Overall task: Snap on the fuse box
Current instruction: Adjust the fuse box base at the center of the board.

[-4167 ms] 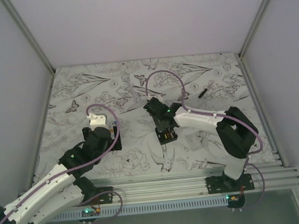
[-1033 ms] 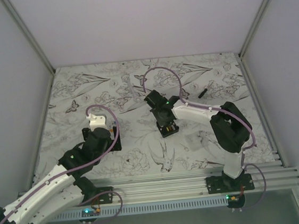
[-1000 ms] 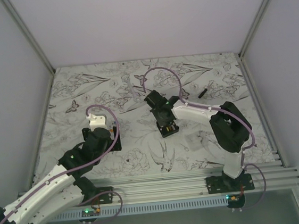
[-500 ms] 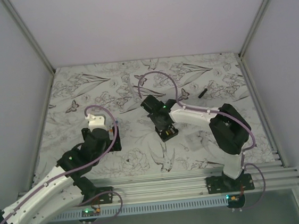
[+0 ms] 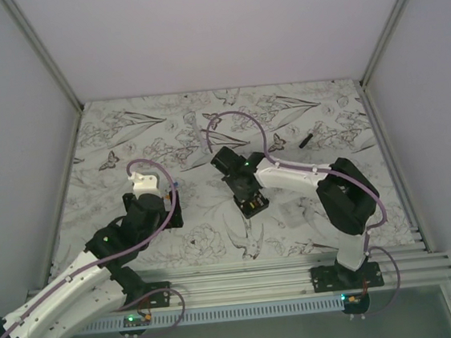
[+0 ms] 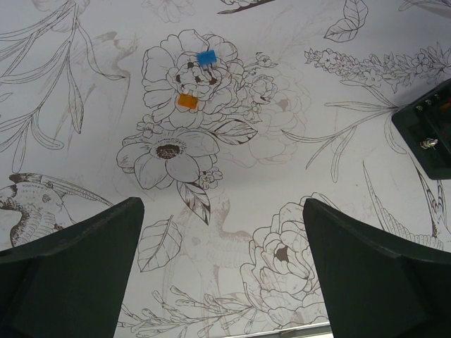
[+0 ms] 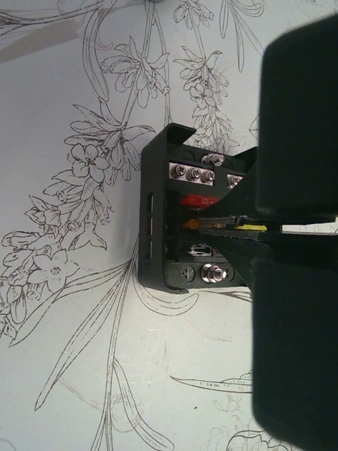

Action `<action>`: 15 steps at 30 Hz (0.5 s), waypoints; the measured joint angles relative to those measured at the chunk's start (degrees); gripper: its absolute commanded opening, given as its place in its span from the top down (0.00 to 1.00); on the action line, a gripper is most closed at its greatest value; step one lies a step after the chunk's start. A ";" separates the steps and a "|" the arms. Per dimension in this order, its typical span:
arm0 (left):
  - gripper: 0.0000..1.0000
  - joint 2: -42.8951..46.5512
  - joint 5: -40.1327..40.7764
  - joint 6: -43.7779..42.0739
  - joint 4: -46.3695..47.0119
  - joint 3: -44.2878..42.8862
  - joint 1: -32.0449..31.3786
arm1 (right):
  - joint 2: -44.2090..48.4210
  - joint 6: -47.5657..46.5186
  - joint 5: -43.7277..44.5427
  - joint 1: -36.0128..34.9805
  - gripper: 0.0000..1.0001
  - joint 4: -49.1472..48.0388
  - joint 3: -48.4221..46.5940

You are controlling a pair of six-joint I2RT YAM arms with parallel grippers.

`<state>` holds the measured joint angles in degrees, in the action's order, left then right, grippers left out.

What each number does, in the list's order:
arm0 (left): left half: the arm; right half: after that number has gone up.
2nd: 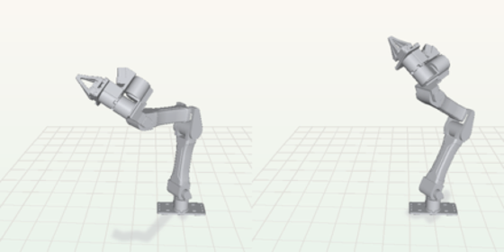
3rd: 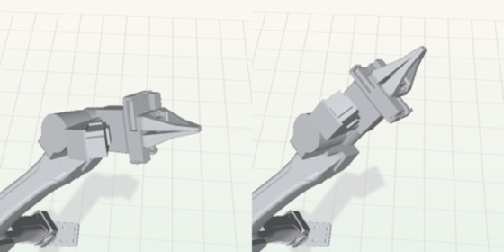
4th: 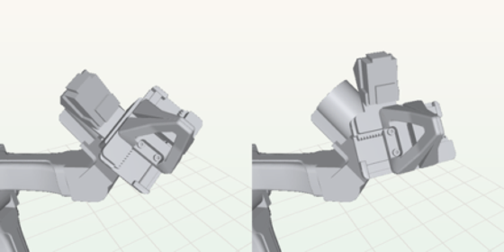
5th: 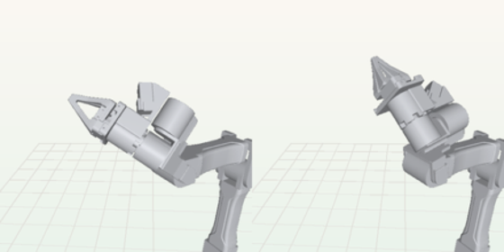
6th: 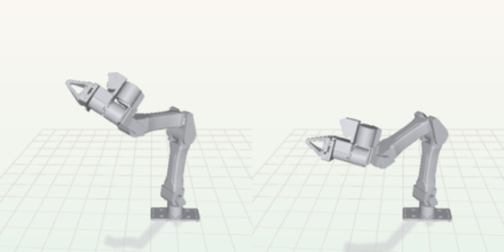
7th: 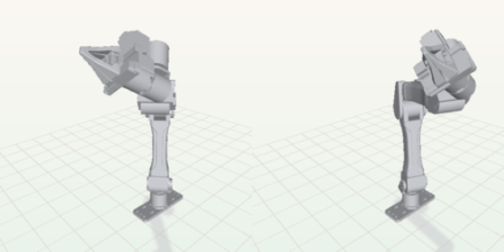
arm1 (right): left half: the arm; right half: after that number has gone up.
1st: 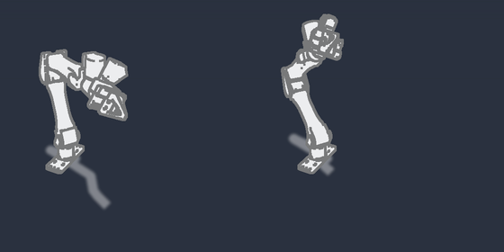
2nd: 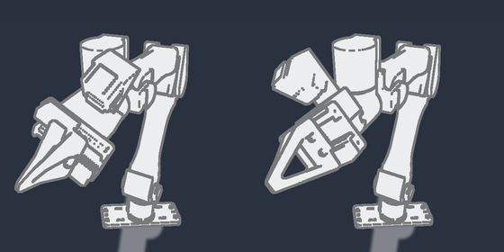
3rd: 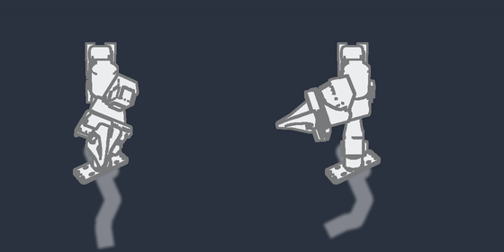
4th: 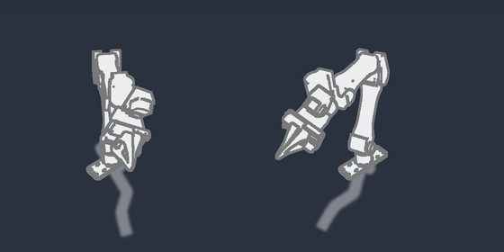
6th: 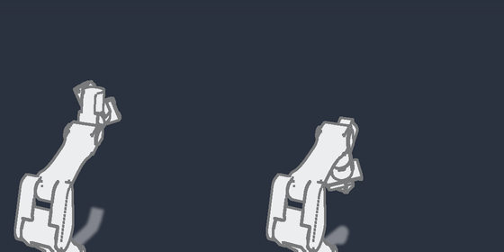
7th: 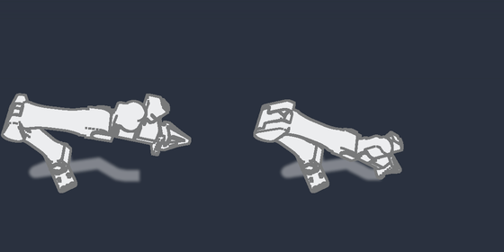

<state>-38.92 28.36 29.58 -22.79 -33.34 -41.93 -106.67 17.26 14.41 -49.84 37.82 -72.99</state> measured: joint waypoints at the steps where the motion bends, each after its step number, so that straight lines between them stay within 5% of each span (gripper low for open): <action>1: 0.00 0.00 0.00 0.02 0.00 0.00 0.00 | -0.04 -0.09 -0.28 0.17 1.00 -0.11 0.00; 15: 0.00 0.00 -0.24 0.42 -0.02 0.24 0.00 | -0.35 -0.35 -2.27 1.57 0.97 -0.39 -0.57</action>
<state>-38.92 28.12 30.00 -22.81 -33.10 -41.93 -107.02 16.91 12.14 -48.27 37.43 -73.56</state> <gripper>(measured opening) 0.999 0.015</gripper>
